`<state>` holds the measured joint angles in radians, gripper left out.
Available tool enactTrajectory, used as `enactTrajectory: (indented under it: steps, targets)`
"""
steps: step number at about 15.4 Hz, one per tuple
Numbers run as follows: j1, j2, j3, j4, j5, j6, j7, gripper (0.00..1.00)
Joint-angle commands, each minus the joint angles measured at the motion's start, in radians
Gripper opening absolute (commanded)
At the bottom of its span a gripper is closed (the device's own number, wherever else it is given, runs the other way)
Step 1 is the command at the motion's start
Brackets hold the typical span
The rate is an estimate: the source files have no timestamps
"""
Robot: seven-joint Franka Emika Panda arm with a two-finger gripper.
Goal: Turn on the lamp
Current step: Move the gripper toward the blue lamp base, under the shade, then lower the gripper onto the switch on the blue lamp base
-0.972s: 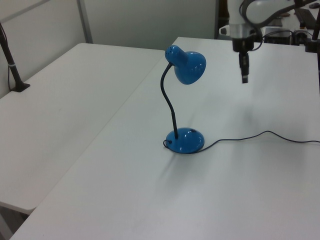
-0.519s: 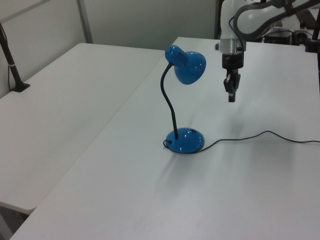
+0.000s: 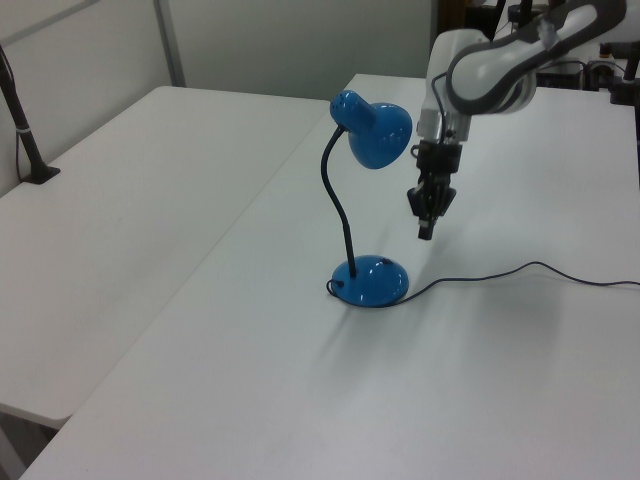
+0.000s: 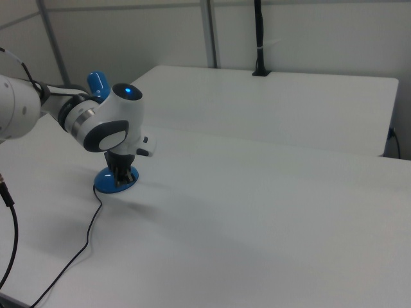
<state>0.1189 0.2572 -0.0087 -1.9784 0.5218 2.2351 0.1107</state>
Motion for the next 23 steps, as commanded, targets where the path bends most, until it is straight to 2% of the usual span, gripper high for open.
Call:
enactTrajectory:
  steps: [1, 7, 9, 12, 23]
  targets:
    - [0.016, 0.013, 0.007, -0.01, 0.084, 0.098, 0.035, 0.0]
    - [0.018, 0.02, 0.033, -0.003, 0.124, 0.15, 0.035, 0.0]
    - [0.013, 0.03, 0.061, -0.003, 0.127, 0.179, 0.035, 0.0]
    - [0.016, 0.036, 0.061, -0.002, 0.153, 0.21, 0.035, 0.0]
    - [0.028, 0.06, 0.062, 0.015, 0.155, 0.25, 0.035, 0.0]
